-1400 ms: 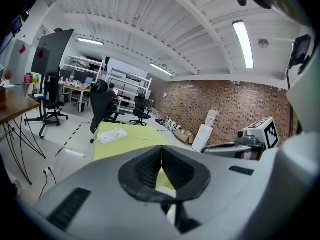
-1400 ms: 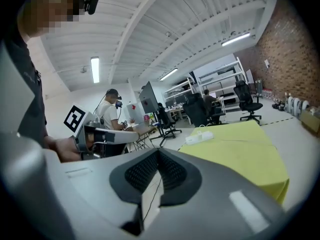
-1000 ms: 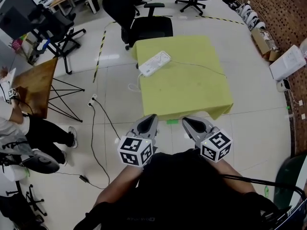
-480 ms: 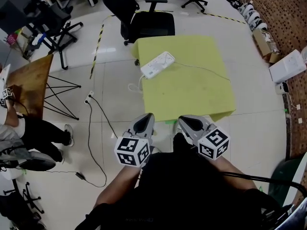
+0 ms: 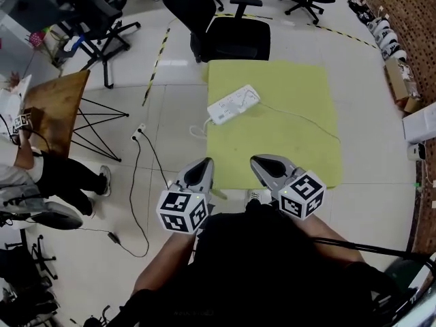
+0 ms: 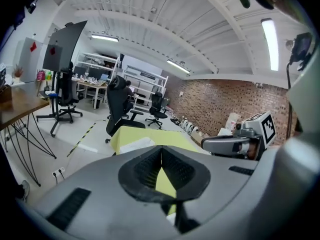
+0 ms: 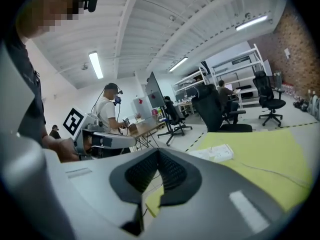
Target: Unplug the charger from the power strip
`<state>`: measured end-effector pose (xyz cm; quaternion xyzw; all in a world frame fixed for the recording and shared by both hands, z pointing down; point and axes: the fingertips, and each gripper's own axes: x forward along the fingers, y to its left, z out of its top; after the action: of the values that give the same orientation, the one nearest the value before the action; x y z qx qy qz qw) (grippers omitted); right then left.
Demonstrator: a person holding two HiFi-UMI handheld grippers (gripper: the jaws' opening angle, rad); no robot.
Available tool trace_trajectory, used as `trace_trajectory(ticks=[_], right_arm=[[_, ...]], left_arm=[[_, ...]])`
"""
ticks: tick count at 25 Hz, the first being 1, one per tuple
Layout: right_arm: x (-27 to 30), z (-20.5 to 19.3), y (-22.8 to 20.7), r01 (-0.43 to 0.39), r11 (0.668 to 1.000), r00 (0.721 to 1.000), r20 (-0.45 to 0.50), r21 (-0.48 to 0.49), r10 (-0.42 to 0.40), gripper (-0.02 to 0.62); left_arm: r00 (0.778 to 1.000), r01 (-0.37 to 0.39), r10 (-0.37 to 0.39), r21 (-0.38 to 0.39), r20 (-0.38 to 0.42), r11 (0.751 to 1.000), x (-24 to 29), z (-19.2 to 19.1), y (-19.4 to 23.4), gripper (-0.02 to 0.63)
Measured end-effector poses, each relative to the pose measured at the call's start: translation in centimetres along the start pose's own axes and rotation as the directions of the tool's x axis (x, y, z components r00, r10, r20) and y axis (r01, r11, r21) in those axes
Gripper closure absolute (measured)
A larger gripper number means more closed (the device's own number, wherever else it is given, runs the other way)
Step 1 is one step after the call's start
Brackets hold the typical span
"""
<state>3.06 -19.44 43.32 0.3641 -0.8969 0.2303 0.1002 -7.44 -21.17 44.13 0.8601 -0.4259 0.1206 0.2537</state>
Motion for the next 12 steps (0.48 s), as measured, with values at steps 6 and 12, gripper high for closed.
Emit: trace_trajectory(ticks=[6,12], right_arm=[[0.1,0.9,-5.1,-0.058,0.998,0.998,-0.014,0.02,0.058,0.592],[0.3,0.2,-9.1,-0.091,0.995,0.995,-0.038,0.033,0.092,0.592]], left_arm=[[0.997,-0.079,0.079,0.004,-0.004,0.997,3.6,1.8,-1.0,0.6],[0.994,-0.108,0.108,0.01,-0.014,0.994,6.5,2.3,-2.6,0.6]])
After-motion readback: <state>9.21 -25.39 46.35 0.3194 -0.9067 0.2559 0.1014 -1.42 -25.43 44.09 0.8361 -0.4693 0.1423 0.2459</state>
